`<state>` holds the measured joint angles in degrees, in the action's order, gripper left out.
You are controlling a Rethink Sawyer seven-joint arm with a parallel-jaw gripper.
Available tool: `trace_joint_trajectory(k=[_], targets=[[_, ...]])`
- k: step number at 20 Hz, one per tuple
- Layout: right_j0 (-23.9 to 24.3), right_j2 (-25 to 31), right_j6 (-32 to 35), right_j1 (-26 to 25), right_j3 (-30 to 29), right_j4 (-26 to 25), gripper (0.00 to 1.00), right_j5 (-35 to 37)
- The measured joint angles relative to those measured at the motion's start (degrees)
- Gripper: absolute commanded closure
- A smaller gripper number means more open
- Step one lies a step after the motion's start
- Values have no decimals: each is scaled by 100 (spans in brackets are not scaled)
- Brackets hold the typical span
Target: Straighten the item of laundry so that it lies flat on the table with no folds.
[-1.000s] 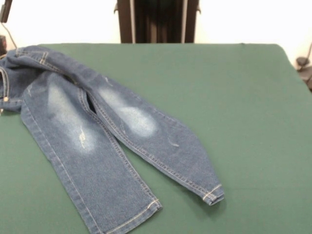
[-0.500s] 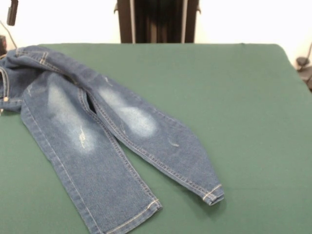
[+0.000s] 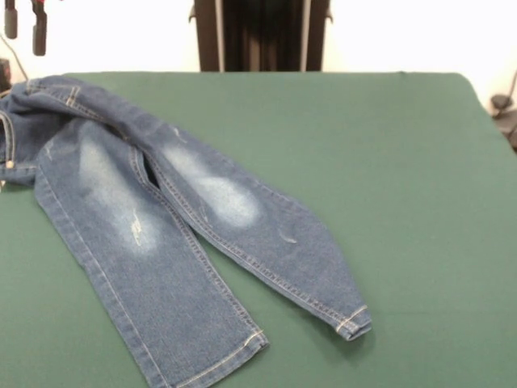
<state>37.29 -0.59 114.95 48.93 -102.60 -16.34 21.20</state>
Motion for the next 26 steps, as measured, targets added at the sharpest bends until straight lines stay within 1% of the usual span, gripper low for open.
trace_joint_trajectory(k=[4,10,15,19,22,26], targets=[[125,176,0,2,-94,146,0,117],[499,593,0,0,-454,693,0,381],[772,875,0,-17,-812,995,0,413],[848,910,0,-148,-962,991,0,285],[838,908,0,-365,-1011,973,0,-2],[721,828,0,-691,-1009,812,0,-522]])
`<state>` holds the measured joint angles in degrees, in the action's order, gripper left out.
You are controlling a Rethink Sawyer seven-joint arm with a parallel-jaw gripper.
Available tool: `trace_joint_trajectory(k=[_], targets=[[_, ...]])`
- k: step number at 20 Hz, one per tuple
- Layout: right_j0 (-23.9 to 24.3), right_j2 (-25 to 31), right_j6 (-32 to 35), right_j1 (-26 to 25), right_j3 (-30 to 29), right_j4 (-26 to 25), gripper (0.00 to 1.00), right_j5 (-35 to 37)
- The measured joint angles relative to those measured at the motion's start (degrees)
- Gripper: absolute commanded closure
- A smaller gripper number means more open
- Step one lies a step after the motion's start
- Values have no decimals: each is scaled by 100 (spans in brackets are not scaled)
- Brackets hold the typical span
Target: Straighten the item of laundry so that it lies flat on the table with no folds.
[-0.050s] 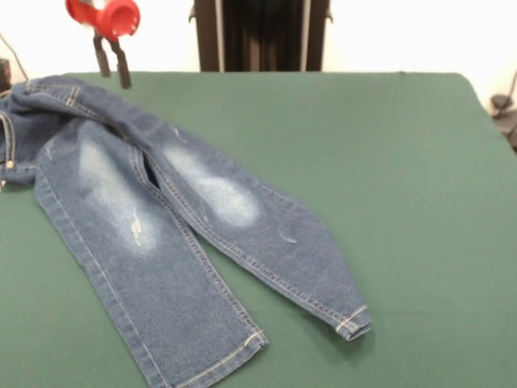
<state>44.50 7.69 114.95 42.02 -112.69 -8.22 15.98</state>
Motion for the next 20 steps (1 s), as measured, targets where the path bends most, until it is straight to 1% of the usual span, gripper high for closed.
trace_joint_trajectory(k=[3,6,10,20], targets=[[-141,-121,0,-232,2,-184,0,-364],[-281,-246,0,-461,1,-332,0,-576],[-343,-383,0,-652,3,-426,0,-614],[-185,-556,0,-882,6,-754,0,-828]])
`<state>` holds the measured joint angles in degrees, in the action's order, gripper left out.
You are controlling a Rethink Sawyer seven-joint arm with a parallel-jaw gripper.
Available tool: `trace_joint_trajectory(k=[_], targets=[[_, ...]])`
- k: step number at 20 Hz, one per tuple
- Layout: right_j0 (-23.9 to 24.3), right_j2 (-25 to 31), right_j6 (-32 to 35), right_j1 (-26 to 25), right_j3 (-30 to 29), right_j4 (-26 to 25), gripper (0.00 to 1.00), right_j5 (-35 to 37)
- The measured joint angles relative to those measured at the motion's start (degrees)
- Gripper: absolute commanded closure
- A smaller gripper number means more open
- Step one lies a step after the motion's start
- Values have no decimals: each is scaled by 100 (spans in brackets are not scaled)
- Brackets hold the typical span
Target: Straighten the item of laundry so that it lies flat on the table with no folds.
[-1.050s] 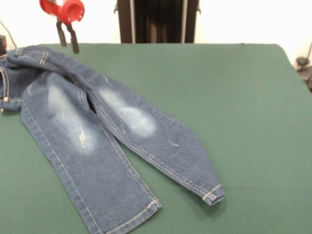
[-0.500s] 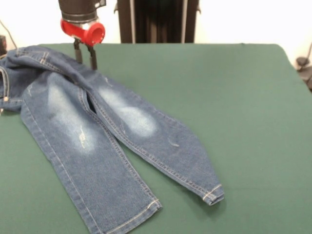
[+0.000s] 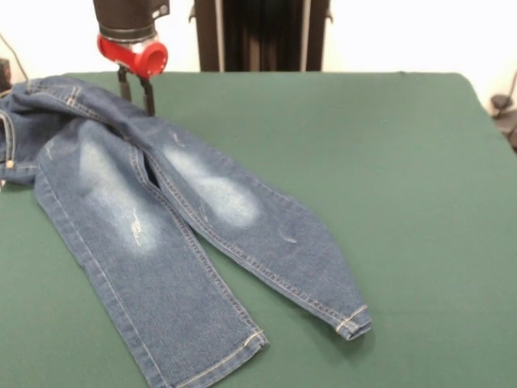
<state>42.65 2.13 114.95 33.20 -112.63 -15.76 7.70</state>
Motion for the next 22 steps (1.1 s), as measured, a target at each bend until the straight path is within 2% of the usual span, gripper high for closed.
trace_joint_trajectory(k=[15,22], targets=[[-64,-53,0,-41,-1,-47,0,-141],[67,-39,0,120,-53,302,0,-141]])
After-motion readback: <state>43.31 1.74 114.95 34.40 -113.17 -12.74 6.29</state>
